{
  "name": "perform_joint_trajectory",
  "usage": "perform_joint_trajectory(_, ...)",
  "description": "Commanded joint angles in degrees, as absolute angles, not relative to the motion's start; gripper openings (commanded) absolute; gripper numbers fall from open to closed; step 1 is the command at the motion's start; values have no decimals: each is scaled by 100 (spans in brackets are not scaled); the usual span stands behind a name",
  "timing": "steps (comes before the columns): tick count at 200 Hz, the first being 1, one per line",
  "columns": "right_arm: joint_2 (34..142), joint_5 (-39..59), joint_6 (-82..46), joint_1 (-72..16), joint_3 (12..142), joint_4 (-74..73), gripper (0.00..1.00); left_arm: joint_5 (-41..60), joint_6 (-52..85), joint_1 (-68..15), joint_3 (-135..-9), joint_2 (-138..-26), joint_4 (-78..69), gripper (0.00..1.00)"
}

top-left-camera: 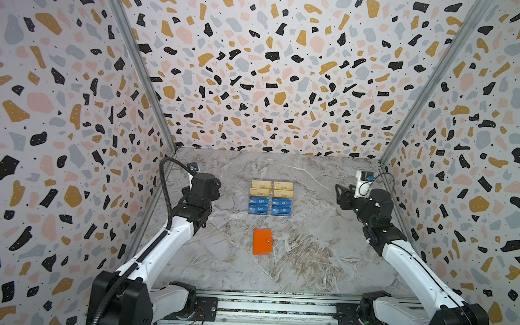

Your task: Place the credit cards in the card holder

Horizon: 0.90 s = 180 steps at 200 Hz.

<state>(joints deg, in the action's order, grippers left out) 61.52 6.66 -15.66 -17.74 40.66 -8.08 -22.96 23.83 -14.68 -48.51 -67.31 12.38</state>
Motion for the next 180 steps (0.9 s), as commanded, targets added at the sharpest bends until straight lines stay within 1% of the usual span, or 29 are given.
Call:
perform_joint_trajectory(1,6294,846,-2128,-2897,4222,842,62,-523,2787,-1819,-4889,-6583,2460,74)
perform_joint_trajectory(8,6415,845,-2321,-3241,4241,884,61,-25,2845,-1902,-4800,-6598,2423,74)
perform_joint_trajectory(19,6689,1009,-2646,-3685,4236,793,57,637,2977,-2025,-4638,-6658,2290,73)
perform_joint_trajectory(31,7092,1231,-2934,-4075,4260,556,52,1156,3164,-2210,-4417,-6728,2036,71)
perform_joint_trajectory(53,7891,1176,-3101,-4700,4497,455,46,1721,3476,-2510,-3974,-6794,1414,67)
perform_joint_trajectory(63,8163,1139,-3118,-4864,4552,373,45,1899,3600,-2548,-3752,-6786,1138,67)
perform_joint_trajectory(94,8789,1221,-3169,-4939,4799,47,44,2230,3866,-2561,-3172,-6789,421,65)
perform_joint_trajectory(120,9390,1198,-3010,-4935,5238,174,42,2654,4151,-2565,-2860,-7127,-240,62)
perform_joint_trajectory(134,9604,1245,-3006,-4939,5351,111,38,2653,4125,-2560,-2821,-7275,-315,62)
perform_joint_trajectory(156,9893,1421,-3052,-4948,5453,39,38,2732,4070,-2564,-2876,-7501,-375,61)
perform_joint_trajectory(180,10024,1378,-3092,-4961,5436,61,38,2719,4066,-2559,-2900,-7692,-386,60)
